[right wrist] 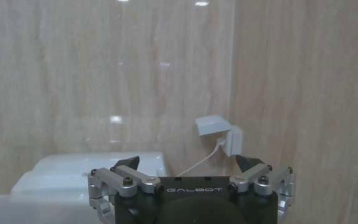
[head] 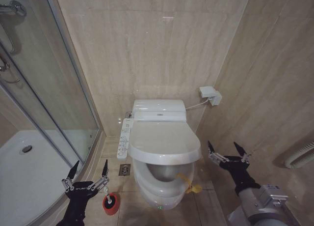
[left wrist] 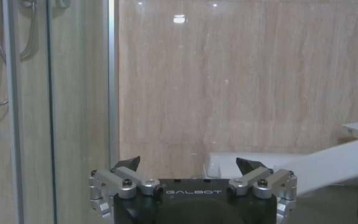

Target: Open the toilet lid, clean the toilet bowl with a toilet brush, close the toilet lid, and flush.

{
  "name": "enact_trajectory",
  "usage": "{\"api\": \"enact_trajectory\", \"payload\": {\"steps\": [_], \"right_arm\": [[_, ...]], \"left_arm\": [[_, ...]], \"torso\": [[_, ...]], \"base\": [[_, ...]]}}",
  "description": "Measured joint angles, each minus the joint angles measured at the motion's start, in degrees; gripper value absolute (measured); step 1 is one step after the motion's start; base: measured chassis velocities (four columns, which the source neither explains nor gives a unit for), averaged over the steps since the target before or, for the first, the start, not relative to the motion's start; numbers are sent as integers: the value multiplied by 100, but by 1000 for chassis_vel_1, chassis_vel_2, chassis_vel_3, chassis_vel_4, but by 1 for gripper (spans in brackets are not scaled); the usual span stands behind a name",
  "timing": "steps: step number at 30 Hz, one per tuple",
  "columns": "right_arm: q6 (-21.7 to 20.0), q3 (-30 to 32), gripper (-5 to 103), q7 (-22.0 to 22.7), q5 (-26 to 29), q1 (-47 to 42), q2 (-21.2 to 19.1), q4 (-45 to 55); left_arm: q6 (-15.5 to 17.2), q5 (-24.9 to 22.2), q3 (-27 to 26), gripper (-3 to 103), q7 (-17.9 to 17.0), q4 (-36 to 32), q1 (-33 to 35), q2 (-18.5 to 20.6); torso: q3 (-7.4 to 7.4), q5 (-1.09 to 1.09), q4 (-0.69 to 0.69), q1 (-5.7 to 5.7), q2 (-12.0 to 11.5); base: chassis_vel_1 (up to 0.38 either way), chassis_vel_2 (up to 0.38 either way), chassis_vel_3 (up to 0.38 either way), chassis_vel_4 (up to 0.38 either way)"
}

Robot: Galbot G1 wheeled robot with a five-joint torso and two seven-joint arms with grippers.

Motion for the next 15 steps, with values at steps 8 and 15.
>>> {"api": "enact_trajectory", "payload": {"steps": [8, 15], "right_arm": [[238, -60, 100, -252, -540, 80, 589, -17], [539, -11, 100, -940, -834, 306, 845, -226]], "left_arm": [[0, 0, 0, 100, 0, 0, 0, 0], [0, 0, 0, 100, 0, 0, 0, 0]], "torso": [[0, 1, -1, 0, 0], [0, 0, -1, 0, 0]], "base": [[0, 0, 0, 0], [0, 0, 0, 0]]}}
